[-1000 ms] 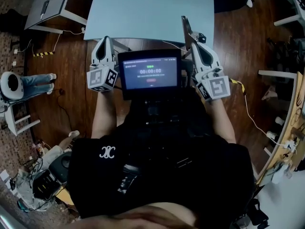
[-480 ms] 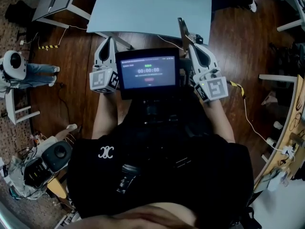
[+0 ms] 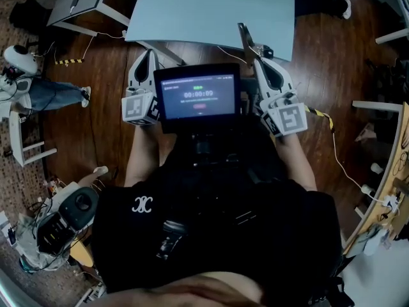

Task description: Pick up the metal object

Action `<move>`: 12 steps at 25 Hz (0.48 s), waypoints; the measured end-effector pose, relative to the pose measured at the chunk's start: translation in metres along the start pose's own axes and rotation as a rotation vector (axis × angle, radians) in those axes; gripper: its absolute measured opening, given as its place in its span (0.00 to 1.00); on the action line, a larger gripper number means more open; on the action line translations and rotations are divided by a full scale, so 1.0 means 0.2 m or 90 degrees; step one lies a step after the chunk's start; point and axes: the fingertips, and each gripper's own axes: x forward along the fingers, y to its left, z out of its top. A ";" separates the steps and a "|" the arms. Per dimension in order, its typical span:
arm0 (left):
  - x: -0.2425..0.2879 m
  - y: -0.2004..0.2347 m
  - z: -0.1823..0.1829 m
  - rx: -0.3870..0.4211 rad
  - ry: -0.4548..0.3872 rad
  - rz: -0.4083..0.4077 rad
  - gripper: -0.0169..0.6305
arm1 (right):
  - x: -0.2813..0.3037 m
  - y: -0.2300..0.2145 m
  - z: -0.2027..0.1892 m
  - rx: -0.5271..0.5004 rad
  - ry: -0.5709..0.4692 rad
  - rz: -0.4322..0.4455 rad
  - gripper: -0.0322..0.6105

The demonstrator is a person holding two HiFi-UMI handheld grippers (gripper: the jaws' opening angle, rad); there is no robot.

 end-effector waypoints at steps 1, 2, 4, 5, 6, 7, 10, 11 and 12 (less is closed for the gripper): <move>0.00 0.03 0.00 -0.002 0.001 -0.001 0.05 | 0.02 0.02 0.00 0.001 -0.001 -0.004 0.02; -0.01 0.06 -0.01 -0.001 0.003 -0.005 0.05 | 0.04 0.03 0.00 0.002 -0.006 -0.012 0.02; -0.02 0.11 -0.03 0.009 0.005 -0.017 0.05 | 0.07 0.05 0.02 -0.006 -0.020 -0.032 0.02; -0.02 0.14 -0.03 0.014 0.003 -0.021 0.05 | 0.08 0.06 0.02 -0.013 -0.021 -0.035 0.02; -0.02 0.16 -0.03 0.014 0.000 -0.023 0.05 | 0.10 0.08 0.01 -0.018 -0.016 -0.032 0.02; -0.02 0.18 -0.03 0.011 -0.002 -0.023 0.05 | 0.11 0.10 0.00 -0.022 -0.012 -0.028 0.02; -0.03 0.23 -0.05 -0.001 -0.004 -0.021 0.05 | 0.15 0.13 -0.03 -0.023 -0.015 -0.038 0.02; -0.02 0.24 -0.05 -0.003 -0.006 -0.021 0.05 | 0.15 0.12 -0.03 -0.023 -0.021 -0.046 0.02; -0.02 0.24 -0.04 -0.002 -0.008 -0.021 0.05 | 0.16 0.11 -0.02 -0.025 -0.025 -0.052 0.02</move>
